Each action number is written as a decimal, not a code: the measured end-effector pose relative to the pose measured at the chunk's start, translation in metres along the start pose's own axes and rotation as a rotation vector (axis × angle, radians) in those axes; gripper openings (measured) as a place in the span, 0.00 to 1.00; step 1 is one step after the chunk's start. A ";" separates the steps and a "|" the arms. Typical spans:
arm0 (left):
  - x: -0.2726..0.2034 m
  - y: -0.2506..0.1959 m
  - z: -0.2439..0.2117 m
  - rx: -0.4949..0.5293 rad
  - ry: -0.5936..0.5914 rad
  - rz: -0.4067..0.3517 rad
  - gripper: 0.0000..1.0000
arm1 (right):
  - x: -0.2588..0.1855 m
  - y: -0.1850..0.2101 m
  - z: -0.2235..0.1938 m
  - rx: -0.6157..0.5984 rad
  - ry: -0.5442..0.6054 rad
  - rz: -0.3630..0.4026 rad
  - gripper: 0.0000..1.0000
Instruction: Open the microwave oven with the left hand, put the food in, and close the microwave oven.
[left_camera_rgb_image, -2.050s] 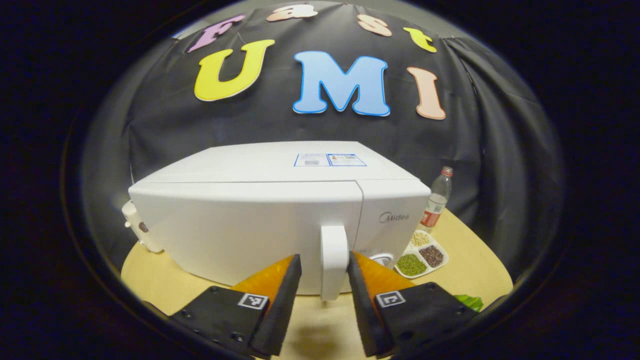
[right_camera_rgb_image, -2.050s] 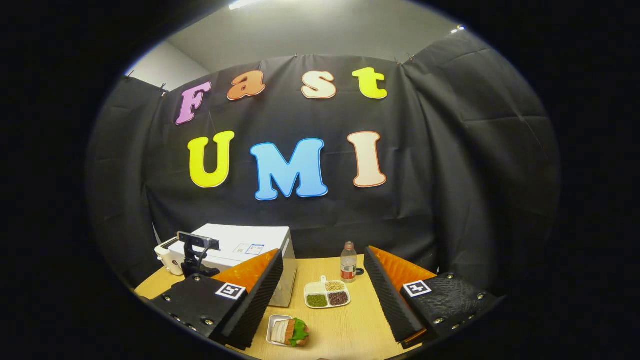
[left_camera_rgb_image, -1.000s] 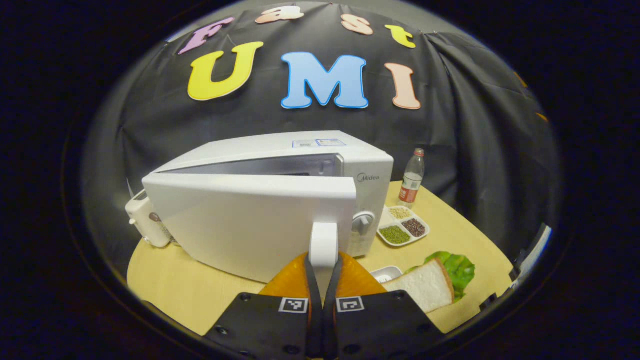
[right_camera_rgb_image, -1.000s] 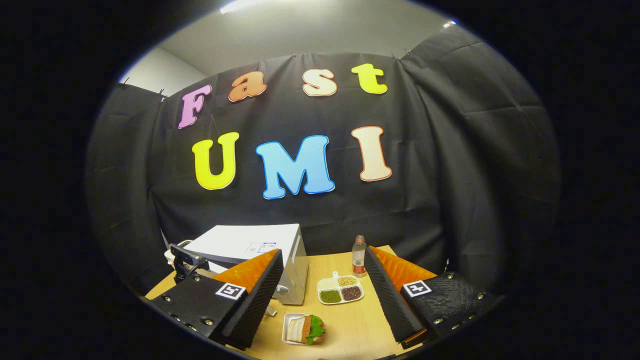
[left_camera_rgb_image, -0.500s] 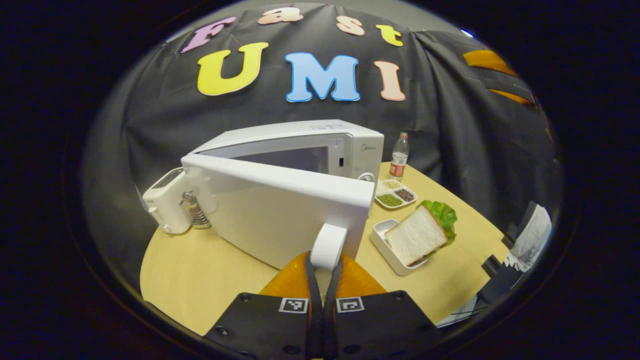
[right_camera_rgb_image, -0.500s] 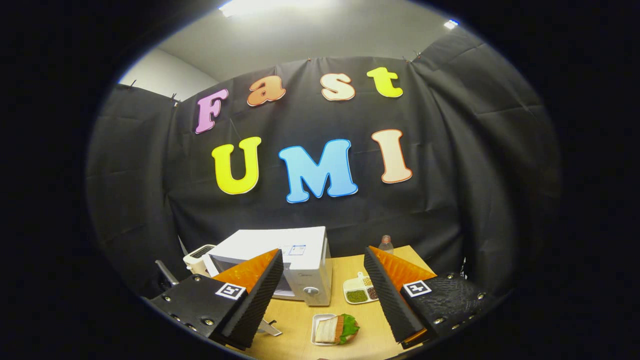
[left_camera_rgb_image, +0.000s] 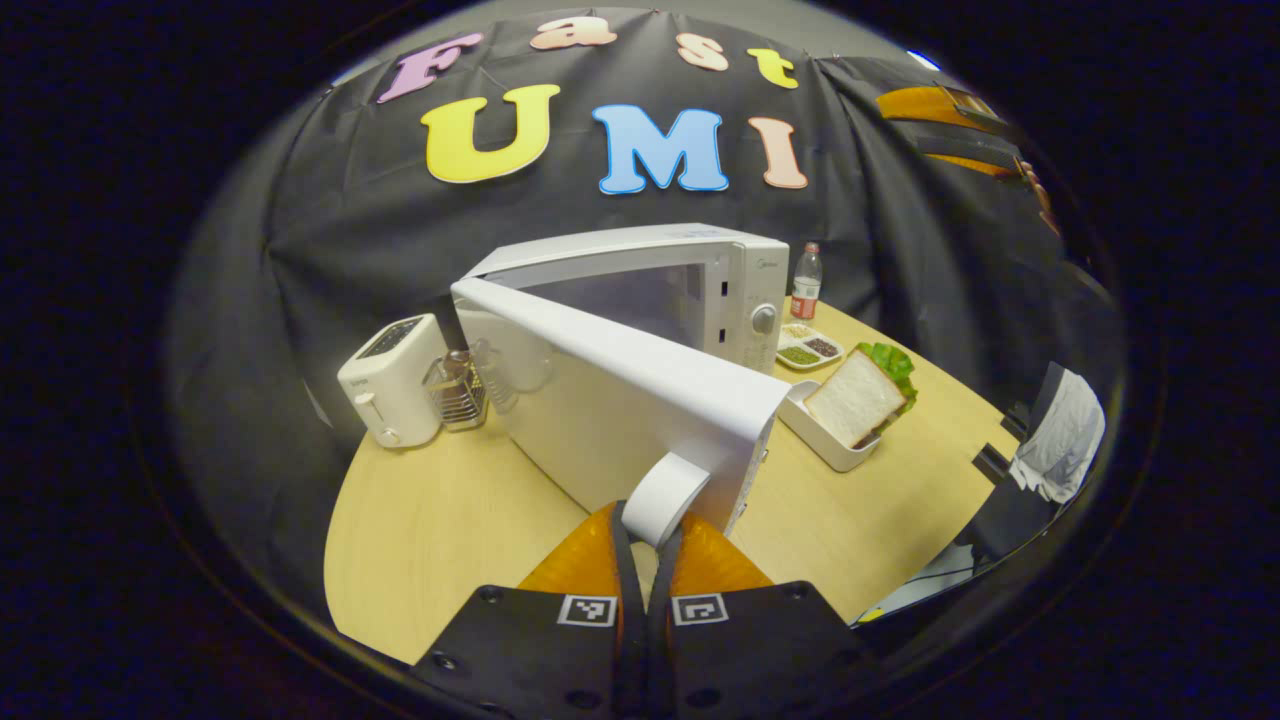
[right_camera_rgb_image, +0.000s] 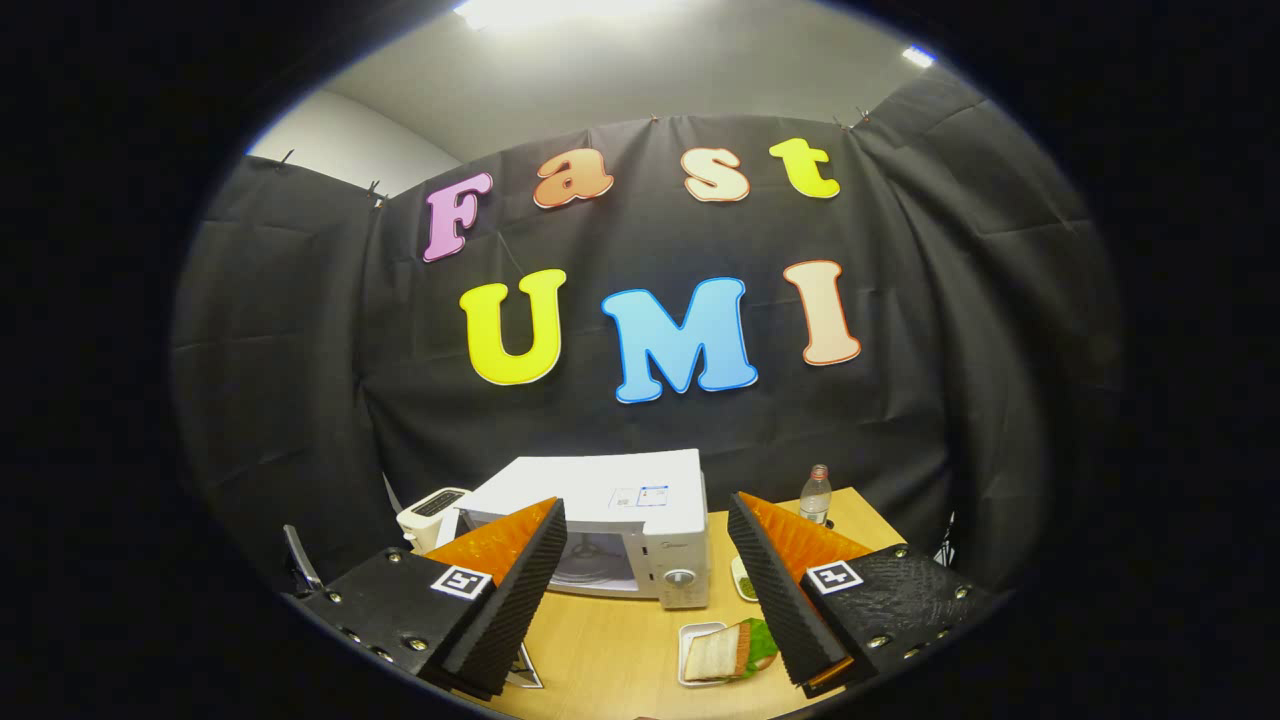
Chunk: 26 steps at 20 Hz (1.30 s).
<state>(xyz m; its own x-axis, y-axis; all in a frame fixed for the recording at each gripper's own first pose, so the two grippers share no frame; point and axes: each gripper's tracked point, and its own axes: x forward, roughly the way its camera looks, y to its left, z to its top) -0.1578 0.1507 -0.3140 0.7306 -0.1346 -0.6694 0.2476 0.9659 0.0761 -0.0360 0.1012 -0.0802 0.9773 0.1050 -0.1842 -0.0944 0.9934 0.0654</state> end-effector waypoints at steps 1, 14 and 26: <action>-0.006 0.009 -0.004 -0.001 0.000 0.003 0.06 | 0.001 0.008 0.000 -0.003 0.000 0.006 0.99; -0.045 0.135 -0.048 -0.054 -0.024 0.058 0.06 | 0.001 0.099 -0.016 -0.041 0.029 0.087 0.98; -0.063 0.158 -0.062 -0.244 -0.084 0.102 0.27 | 0.010 0.096 -0.025 -0.076 0.077 0.129 0.99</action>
<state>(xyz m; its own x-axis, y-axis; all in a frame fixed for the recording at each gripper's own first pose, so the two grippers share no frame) -0.2038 0.3252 -0.3055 0.7968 -0.0418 -0.6028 0.0170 0.9988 -0.0468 -0.0397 0.1991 -0.0999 0.9387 0.2326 -0.2543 -0.2354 0.9717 0.0200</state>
